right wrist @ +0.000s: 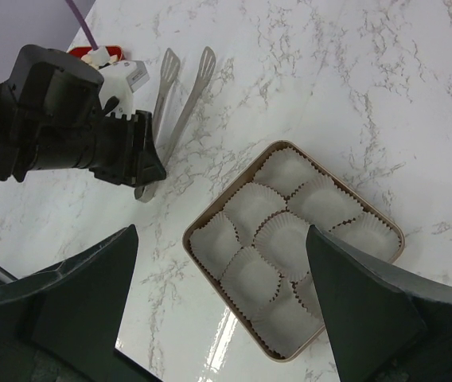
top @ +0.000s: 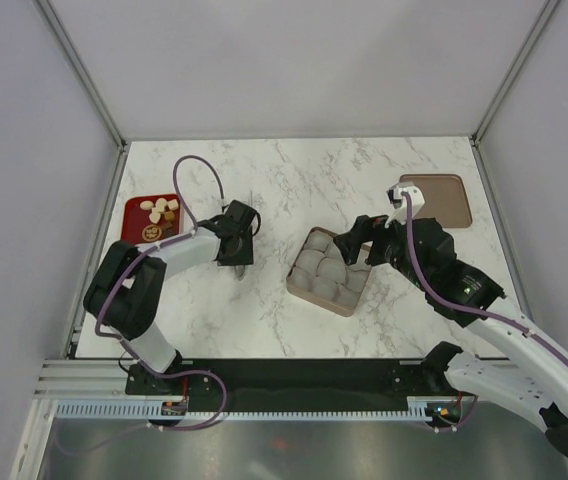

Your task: Pack the chocolate

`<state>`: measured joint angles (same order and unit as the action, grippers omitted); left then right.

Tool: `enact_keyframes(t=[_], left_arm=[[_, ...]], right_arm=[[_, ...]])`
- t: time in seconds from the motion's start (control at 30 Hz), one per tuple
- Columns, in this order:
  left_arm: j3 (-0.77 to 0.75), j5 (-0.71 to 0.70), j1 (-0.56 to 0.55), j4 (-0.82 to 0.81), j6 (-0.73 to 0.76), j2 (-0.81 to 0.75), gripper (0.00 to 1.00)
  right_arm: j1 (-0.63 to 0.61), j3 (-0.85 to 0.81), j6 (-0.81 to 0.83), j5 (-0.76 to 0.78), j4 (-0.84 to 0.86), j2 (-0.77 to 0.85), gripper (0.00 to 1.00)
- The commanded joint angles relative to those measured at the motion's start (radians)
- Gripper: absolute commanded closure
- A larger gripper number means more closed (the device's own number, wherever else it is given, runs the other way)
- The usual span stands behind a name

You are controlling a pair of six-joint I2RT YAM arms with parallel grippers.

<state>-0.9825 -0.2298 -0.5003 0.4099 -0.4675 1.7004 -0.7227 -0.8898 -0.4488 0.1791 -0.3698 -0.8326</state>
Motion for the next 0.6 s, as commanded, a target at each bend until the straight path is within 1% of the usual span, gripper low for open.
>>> enact_keyframes(t=[0.0,0.07,0.1,0.2,0.27,0.4,0.57], left_arm=[[0.1,0.004,-0.007,0.041,-0.088,-0.06,0.47],[0.099,-0.008,-0.007,0.036,-0.091,-0.07,0.39],[0.094,-0.019,-0.007,0.036,-0.094,-0.071,0.31],[0.07,-0.042,-0.007,0.026,-0.1,-0.05,0.23],[0.044,-0.048,-0.007,0.017,-0.095,-0.018,0.21],[0.012,-0.075,-0.006,0.004,-0.1,0.034,0.13],[-0.024,-0.106,-0.004,0.006,-0.108,0.071,0.1]], right_arm=[[0.002,0.003,-0.014,-0.021,0.009,0.001,0.05],[0.002,0.005,-0.025,-0.038,0.011,0.003,0.05],[0.002,0.005,-0.03,-0.044,0.009,0.003,0.05],[0.002,0.003,-0.041,-0.058,0.009,0.006,0.05],[0.002,0.006,-0.042,-0.056,0.009,0.013,0.05],[0.002,0.014,-0.048,-0.052,0.008,0.035,0.05],[0.002,0.011,-0.034,-0.04,0.006,0.038,0.05]])
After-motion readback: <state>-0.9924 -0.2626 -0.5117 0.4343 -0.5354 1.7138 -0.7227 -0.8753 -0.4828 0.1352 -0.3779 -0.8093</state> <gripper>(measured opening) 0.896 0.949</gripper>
